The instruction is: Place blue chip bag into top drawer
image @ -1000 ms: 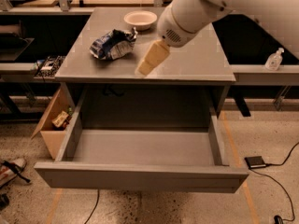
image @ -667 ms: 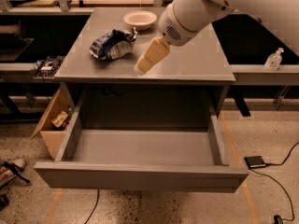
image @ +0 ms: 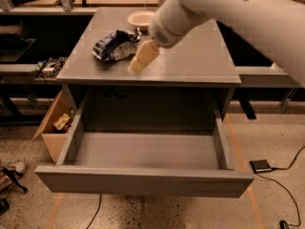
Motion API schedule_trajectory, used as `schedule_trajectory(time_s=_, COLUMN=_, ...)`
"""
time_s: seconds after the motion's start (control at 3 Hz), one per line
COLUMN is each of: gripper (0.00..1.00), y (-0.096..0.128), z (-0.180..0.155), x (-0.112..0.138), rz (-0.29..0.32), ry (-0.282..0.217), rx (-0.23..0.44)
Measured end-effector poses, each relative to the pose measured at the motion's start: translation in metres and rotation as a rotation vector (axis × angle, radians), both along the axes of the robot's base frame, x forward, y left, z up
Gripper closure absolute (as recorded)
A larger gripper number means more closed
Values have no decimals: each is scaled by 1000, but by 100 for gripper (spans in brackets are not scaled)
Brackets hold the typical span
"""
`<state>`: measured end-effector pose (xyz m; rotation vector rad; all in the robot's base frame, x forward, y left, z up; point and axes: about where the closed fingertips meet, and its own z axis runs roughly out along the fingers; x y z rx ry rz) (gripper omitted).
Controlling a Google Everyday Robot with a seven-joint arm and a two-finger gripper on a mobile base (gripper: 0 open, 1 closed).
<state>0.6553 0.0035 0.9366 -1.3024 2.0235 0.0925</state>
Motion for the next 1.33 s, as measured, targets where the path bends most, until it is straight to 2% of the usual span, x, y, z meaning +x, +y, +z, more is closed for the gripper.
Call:
schedule_trajectory(time_s=0.67, gripper=0, y=56, z=-29, x=76, rz=30, ry=-108, rx=-167)
schedule_trajectory(time_s=1.0, gripper=0, y=73, z=-33, x=103, rz=29, ry=-159, rx=-211)
schedule_trajectory(time_s=1.33, gripper=0, y=88, z=-35, x=124, rz=37, ry=-191, rx=-223)
